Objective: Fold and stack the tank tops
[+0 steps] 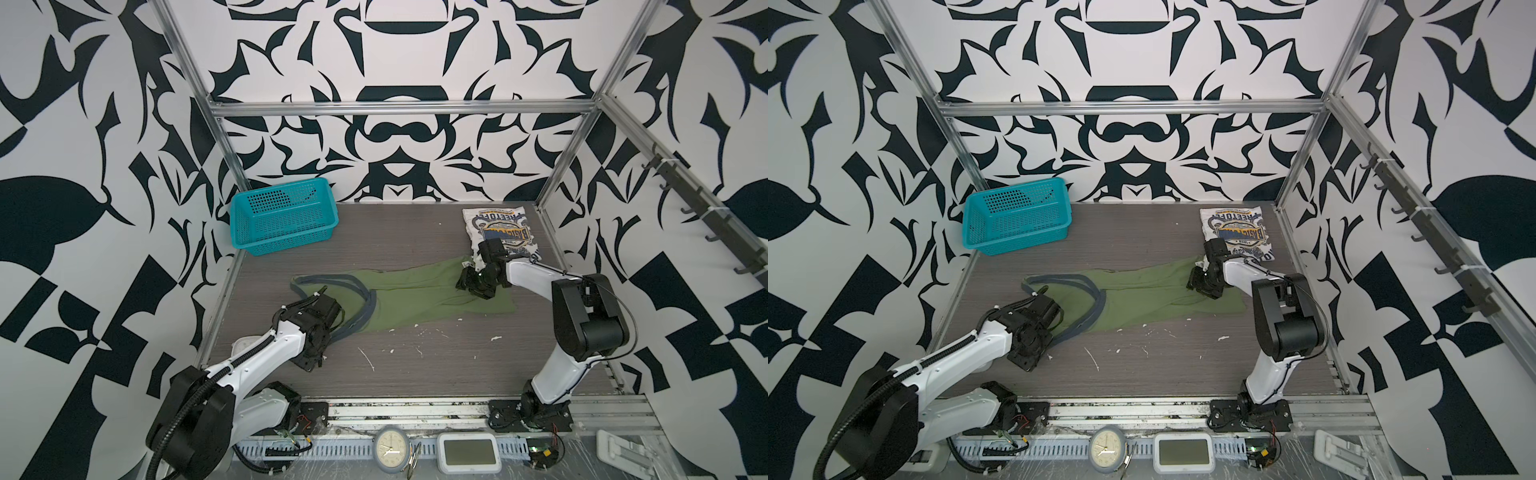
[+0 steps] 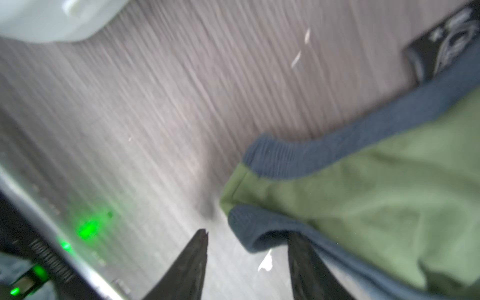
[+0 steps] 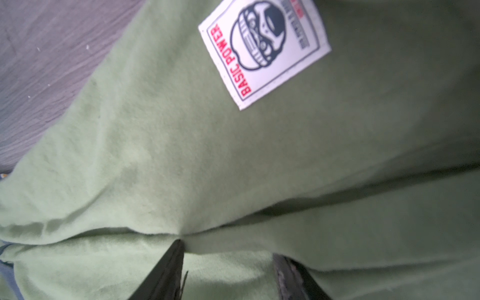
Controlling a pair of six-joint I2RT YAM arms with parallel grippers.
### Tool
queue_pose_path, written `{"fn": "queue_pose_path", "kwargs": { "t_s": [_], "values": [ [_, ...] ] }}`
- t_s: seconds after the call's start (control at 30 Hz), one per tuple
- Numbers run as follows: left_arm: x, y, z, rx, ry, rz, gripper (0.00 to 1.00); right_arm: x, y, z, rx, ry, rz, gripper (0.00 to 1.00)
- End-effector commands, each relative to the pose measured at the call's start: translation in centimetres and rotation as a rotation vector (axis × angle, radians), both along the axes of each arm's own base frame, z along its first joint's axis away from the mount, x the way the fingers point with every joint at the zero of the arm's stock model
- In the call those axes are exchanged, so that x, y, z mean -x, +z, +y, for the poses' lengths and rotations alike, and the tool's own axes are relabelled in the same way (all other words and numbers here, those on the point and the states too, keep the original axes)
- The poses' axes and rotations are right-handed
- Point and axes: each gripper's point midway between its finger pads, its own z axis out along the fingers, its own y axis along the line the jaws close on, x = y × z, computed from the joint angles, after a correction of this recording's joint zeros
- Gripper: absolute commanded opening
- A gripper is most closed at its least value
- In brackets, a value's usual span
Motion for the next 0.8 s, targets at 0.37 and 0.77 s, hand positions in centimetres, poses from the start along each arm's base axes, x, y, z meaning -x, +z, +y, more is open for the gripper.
{"fn": "queue_pose_path", "kwargs": {
  "t_s": [0.37,0.77],
  "values": [
    [-4.4,2.1,2.4,-0.144,-0.064,-0.046,0.08,2.7,-2.9,-0.2,0.017,0.009,0.120,0.56],
    [-6.5,5.8,3.4,-0.171,-0.061,-0.103,0.00,2.7,-3.1,-0.4,0.030,0.008,0.124,0.56]
  ]
}}
